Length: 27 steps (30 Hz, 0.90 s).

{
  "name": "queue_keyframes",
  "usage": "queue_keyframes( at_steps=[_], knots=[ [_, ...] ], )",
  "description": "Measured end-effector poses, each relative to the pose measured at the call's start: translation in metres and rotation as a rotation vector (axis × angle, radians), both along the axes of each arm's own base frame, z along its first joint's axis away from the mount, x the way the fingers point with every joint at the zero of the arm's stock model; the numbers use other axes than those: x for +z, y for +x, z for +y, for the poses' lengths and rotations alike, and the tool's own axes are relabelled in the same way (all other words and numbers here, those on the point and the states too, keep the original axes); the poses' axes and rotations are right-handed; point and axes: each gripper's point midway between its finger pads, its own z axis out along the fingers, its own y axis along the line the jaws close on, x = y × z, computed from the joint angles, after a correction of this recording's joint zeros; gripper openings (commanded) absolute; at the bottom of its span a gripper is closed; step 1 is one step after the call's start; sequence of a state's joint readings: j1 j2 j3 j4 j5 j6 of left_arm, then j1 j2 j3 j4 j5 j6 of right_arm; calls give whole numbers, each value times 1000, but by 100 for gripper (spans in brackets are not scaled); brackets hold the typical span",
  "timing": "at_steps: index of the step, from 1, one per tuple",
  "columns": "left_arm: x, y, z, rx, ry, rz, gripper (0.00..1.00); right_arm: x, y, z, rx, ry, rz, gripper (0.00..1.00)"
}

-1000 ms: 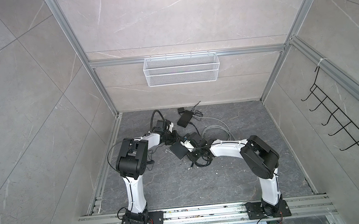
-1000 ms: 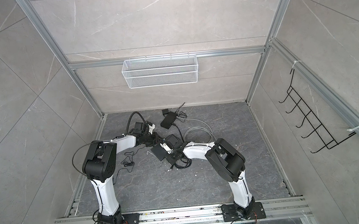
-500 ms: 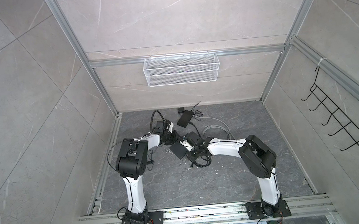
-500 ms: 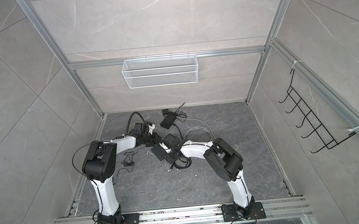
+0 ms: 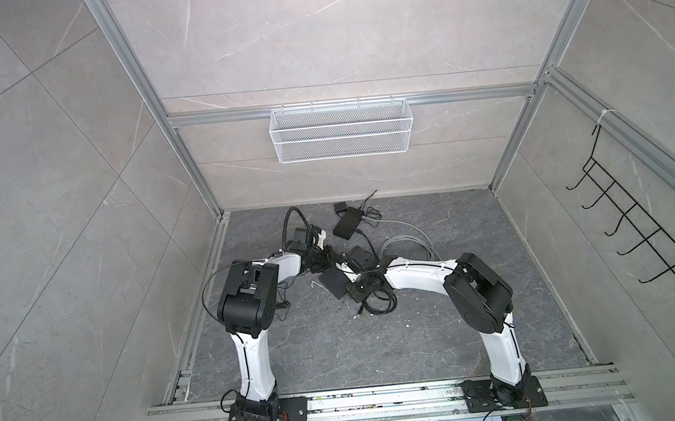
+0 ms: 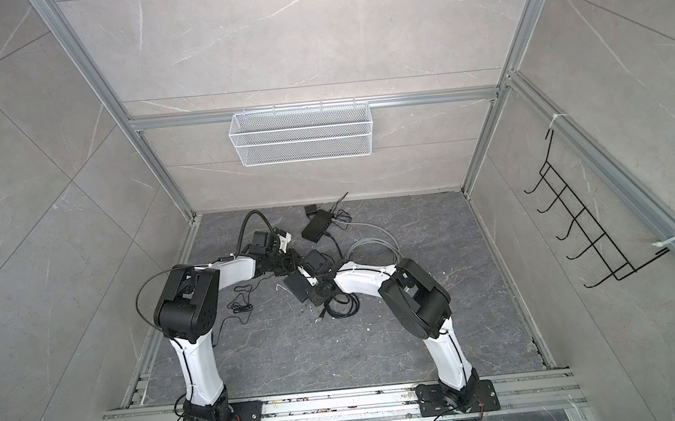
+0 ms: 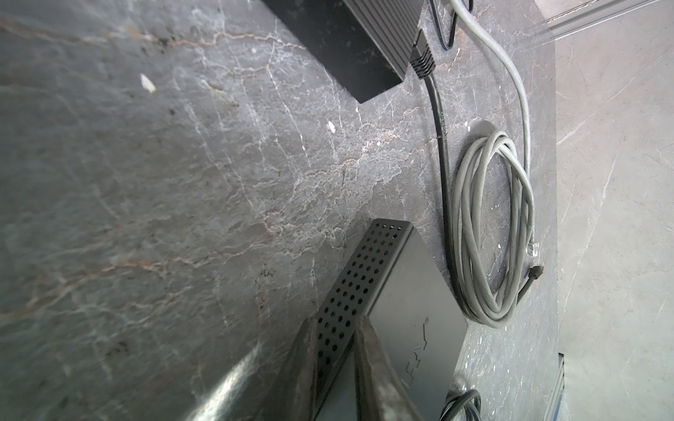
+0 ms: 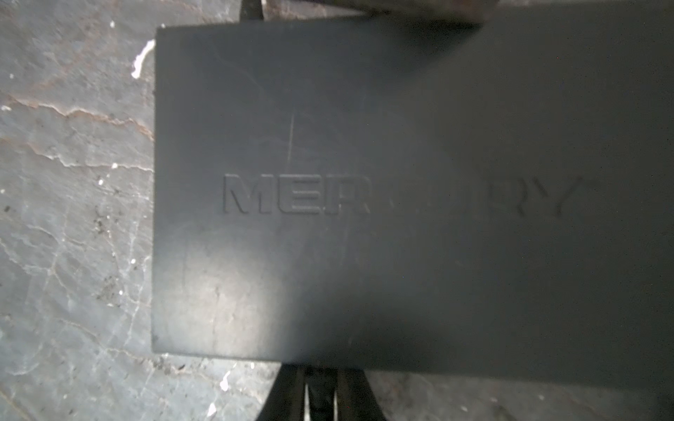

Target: Insert the plug into the switch port

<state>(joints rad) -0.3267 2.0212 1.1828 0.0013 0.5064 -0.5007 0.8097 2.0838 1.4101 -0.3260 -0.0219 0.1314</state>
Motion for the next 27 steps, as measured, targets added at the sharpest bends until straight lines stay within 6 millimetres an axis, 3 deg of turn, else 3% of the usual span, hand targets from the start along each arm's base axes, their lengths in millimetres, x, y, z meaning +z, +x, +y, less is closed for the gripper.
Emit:
queue_keyframes(
  at_steps=[5,17,26,27],
  knots=[
    [0,0,1,2,0,-2,21,0,0,0,1,5,-5,19],
    [5,-6,12,31,5,161,23,1,-6,-10,14,47,-65,40],
    [1,-4,51,101,32,319,33,16,-8,-24,47,31,-121,53],
    [4,-2,54,103,31,319,36,21,-9,-27,48,30,-129,59]
  ],
)
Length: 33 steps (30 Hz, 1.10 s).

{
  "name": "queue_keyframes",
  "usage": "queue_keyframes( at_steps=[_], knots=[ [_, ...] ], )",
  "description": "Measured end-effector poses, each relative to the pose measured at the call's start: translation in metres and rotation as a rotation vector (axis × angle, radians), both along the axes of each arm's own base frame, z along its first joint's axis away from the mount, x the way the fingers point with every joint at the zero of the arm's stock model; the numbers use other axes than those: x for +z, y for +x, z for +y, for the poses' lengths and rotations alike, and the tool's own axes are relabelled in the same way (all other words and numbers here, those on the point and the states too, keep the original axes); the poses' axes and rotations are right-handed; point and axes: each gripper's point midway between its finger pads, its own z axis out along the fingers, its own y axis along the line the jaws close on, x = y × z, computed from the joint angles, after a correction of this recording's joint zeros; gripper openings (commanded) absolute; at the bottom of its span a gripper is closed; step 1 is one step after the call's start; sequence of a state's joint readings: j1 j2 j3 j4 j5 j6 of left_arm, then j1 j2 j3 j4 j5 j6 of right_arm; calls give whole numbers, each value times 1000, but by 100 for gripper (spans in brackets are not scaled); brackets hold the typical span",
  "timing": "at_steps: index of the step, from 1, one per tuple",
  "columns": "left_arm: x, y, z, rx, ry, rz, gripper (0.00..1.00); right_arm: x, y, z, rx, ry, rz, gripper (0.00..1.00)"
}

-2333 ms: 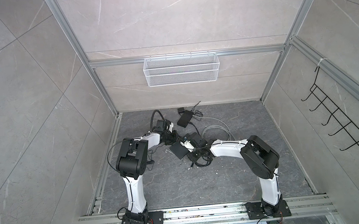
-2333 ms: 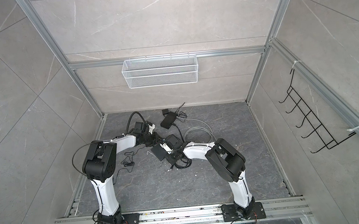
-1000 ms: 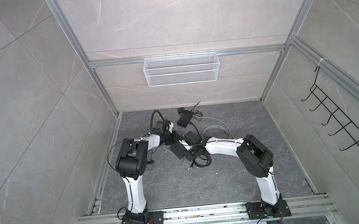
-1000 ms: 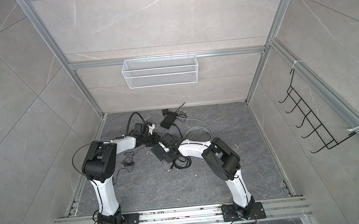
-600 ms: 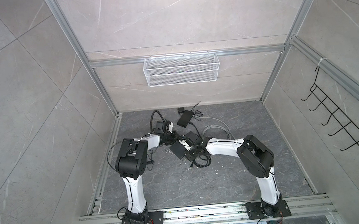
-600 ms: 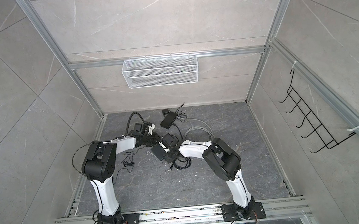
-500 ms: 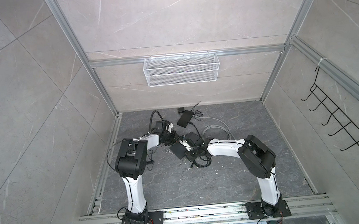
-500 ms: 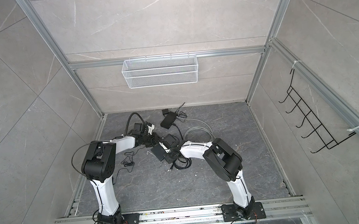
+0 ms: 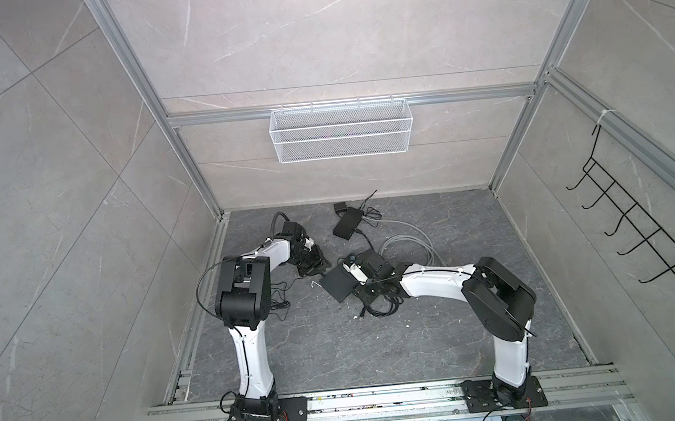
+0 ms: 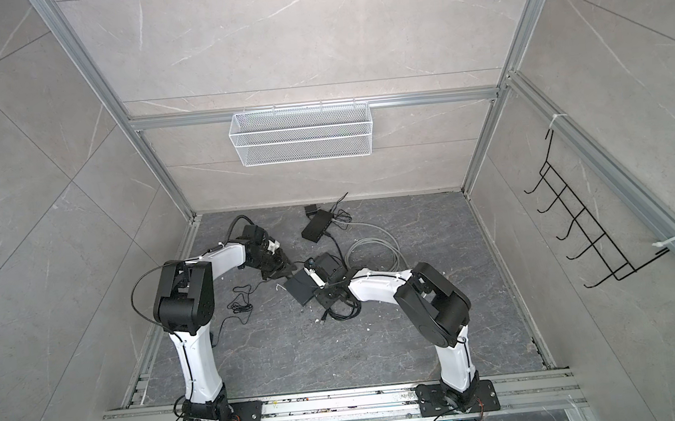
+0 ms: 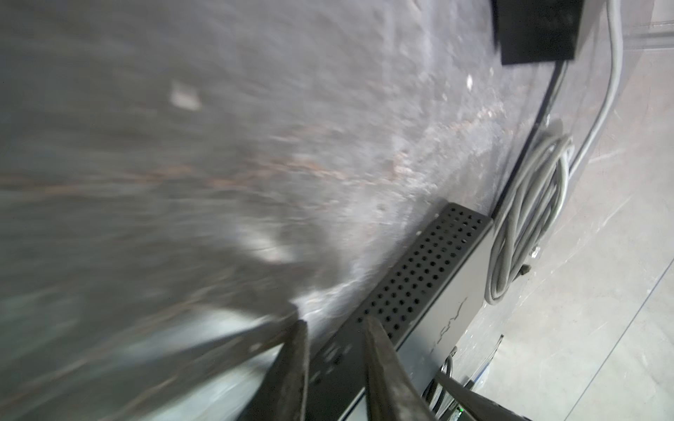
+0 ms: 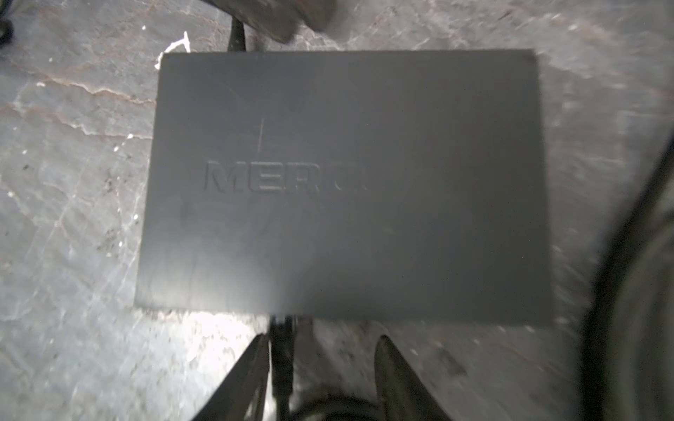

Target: Insert the plug into the switch port

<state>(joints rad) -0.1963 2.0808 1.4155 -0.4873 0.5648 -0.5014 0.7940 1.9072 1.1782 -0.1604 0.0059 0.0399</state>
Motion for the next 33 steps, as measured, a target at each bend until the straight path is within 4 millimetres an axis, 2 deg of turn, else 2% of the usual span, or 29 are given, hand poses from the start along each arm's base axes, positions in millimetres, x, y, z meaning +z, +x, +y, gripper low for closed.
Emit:
queue_keyframes(
  at_steps=[1,2,3,4,8,11,14,17,20,22,24,26,28,30,33],
  knots=[
    [3,2,2,2,-3,-7,41,4,0,-2,2,0,-9,67],
    [7,5,4,4,-6,-19,54,10,-1,-4,1,5,-20,94],
    [12,7,7,2,-7,-36,95,17,-2,-8,0,9,-32,99],
    [16,8,8,1,-7,-49,100,22,-3,-11,3,9,-43,99],
    [56,5,14,-5,9,-174,100,52,-12,-28,-14,28,-94,99],
    [93,-5,27,4,65,-323,100,77,-21,-53,-63,49,-154,99],
    [126,-15,54,52,196,-508,100,103,-24,-95,-170,65,-247,99],
    [138,-25,92,121,356,-657,100,119,-19,-147,-318,64,-332,99],
    [122,-37,133,158,542,-718,100,117,-10,-198,-476,13,-375,99],
    [100,-47,158,165,667,-724,100,108,-7,-222,-547,-31,-400,99],
    [68,-62,179,160,759,-688,100,90,-12,-240,-584,-82,-412,99],
    [41,-77,191,150,800,-650,100,72,-18,-256,-611,-128,-416,99],
    [26,-84,196,148,817,-646,100,58,-22,-272,-644,-156,-423,99],
    [20,-81,198,164,822,-672,100,48,-22,-288,-689,-166,-428,100],
    [25,-70,203,207,812,-746,100,43,-13,-306,-747,-170,-452,100]
  ],
)
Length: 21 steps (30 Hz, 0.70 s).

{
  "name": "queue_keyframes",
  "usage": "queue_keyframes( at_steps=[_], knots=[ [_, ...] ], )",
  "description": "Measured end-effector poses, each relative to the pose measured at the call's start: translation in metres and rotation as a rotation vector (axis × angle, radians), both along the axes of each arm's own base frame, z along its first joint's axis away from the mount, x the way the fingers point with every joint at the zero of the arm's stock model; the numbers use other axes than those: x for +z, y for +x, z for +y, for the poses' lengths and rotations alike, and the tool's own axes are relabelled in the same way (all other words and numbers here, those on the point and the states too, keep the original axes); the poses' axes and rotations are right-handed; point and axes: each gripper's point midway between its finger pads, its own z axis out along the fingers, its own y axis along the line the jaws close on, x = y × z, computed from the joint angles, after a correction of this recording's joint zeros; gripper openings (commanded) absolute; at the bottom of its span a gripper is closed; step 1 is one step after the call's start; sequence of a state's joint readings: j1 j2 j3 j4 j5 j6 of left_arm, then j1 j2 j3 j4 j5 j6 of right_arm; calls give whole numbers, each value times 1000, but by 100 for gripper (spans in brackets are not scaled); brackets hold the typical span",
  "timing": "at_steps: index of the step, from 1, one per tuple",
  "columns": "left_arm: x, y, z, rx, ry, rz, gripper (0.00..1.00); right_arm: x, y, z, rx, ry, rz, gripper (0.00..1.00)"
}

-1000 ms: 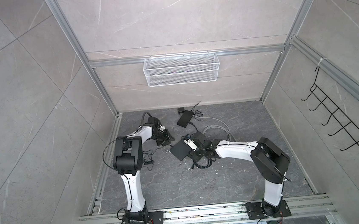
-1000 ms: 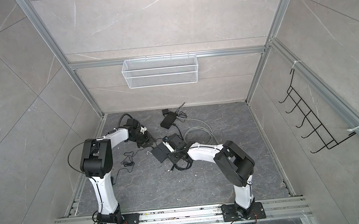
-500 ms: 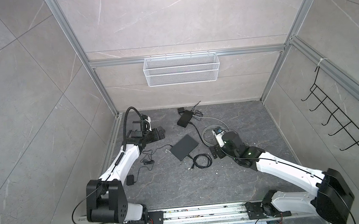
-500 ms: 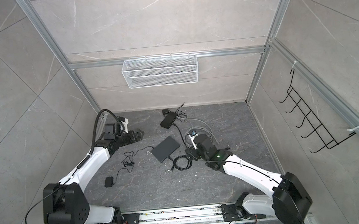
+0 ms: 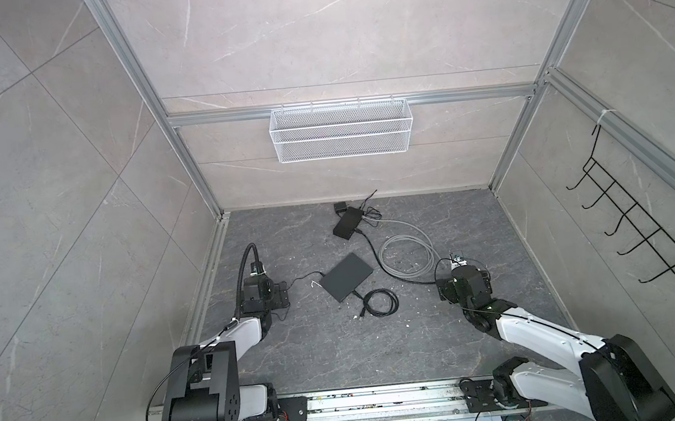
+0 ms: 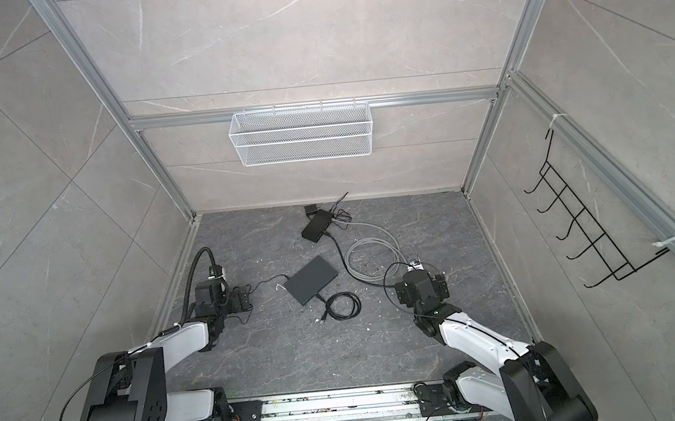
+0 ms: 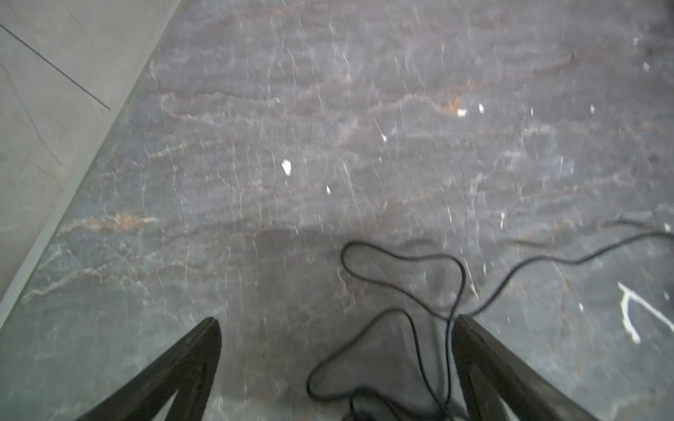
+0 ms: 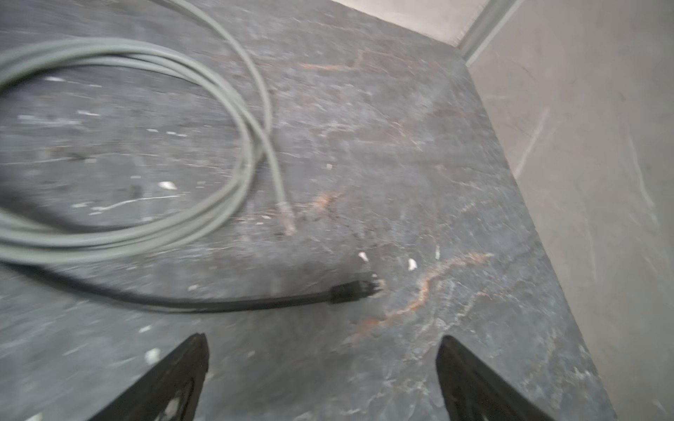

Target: Insert the plug into the switch port

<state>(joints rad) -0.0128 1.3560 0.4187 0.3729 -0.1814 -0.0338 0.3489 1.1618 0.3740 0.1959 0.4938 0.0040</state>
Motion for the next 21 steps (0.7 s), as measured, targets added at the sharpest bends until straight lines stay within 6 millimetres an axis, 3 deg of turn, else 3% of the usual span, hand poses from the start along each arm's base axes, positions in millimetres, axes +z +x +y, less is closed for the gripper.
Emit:
queue_keyframes(
  at_steps=[4,10,15,21],
  knots=[
    [11,16,11,3,-42,-124,100,9,19,-7,-10,39,-113,100],
    [-8,15,17,-9,-85,-139,100,9,46,-26,-22,140,-209,99],
    [0,20,13,-28,-90,-179,100,-18,54,-12,60,194,-180,99],
    [3,21,10,-40,-91,-191,100,-4,65,-3,106,223,-224,99]
  ],
)
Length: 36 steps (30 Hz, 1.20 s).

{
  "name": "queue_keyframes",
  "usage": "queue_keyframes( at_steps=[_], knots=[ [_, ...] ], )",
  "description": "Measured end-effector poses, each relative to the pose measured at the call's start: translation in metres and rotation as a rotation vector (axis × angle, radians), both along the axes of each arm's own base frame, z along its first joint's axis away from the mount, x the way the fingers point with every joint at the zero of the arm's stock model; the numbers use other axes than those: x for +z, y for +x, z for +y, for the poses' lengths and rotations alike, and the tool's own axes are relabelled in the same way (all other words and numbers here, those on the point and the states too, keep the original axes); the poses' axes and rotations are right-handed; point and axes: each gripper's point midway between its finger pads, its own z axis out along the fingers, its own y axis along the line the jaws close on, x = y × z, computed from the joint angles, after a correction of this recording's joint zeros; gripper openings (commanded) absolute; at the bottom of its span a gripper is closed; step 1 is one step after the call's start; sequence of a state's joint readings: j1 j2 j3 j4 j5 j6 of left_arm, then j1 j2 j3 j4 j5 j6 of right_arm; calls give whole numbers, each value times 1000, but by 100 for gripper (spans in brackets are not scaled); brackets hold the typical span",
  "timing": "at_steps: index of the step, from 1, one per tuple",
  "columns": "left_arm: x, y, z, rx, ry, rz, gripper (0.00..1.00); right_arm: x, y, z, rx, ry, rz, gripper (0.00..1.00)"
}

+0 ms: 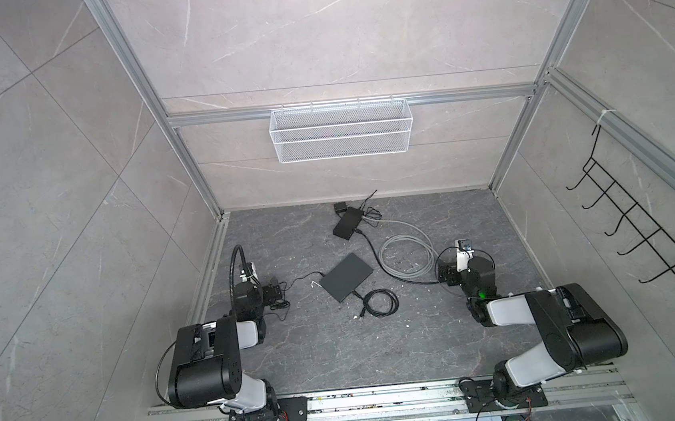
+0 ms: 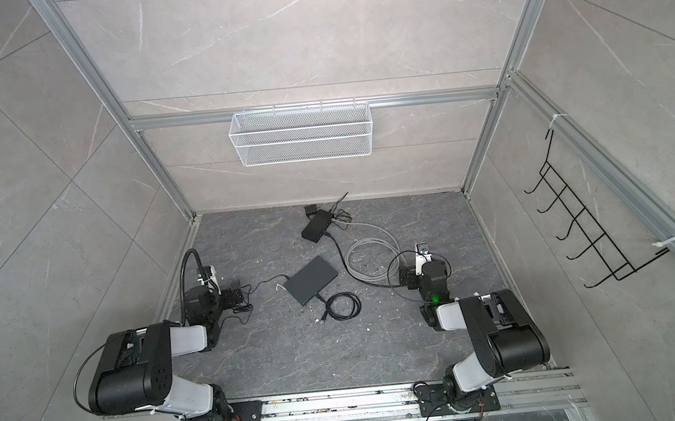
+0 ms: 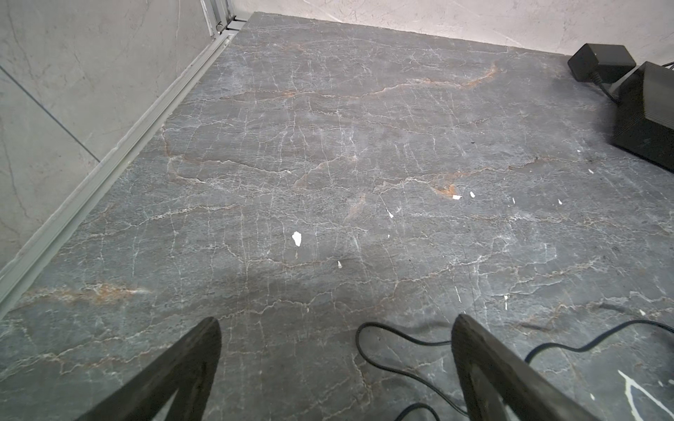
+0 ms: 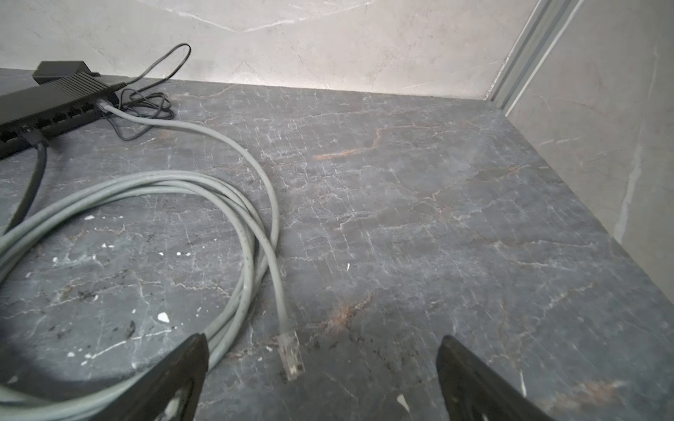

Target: Insert the plug into the switch port

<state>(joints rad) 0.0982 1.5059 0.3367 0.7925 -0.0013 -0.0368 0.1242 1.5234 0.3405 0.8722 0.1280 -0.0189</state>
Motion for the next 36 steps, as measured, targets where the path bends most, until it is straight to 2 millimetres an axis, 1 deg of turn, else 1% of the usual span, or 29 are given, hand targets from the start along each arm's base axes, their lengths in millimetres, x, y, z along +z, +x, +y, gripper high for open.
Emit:
queue_keyframes(
  at_steps=[7,16,18,19,21,23,24,25,26,28,30,32,36],
  knots=[
    [2,2,-6,-21,4,-2,100,1,1,1,7,4,-2,99],
    [2,3,-6,-22,5,-4,100,1,1,1,8,4,-2,99],
    [3,2,-2,5,11,-10,100,1,1,1,8,4,-2,99],
    [5,1,2,30,16,-24,100,1,1,1,8,4,-3,99],
    [6,-10,10,82,26,-60,100,1,1,0,-1,5,-4,99],
    [-3,-18,10,84,26,-41,100,4,0,-3,-19,8,-25,99],
    [-7,-16,7,65,23,-14,100,5,-1,-4,-24,8,-34,99],
    [-8,-12,5,52,20,1,100,4,-2,-5,-26,8,-36,99],
    [-1,-6,6,52,21,-16,100,4,-3,-5,-25,7,-34,99],
    [10,-2,10,79,26,-65,100,4,-2,-5,-26,7,-35,99],
    [12,-3,12,93,29,-73,100,5,-1,-5,-26,8,-37,99],
    [8,-1,10,76,30,-47,100,7,0,-5,-26,8,-38,99],
    [15,7,5,44,27,-54,100,7,1,-4,-26,7,-36,99]
  ],
)
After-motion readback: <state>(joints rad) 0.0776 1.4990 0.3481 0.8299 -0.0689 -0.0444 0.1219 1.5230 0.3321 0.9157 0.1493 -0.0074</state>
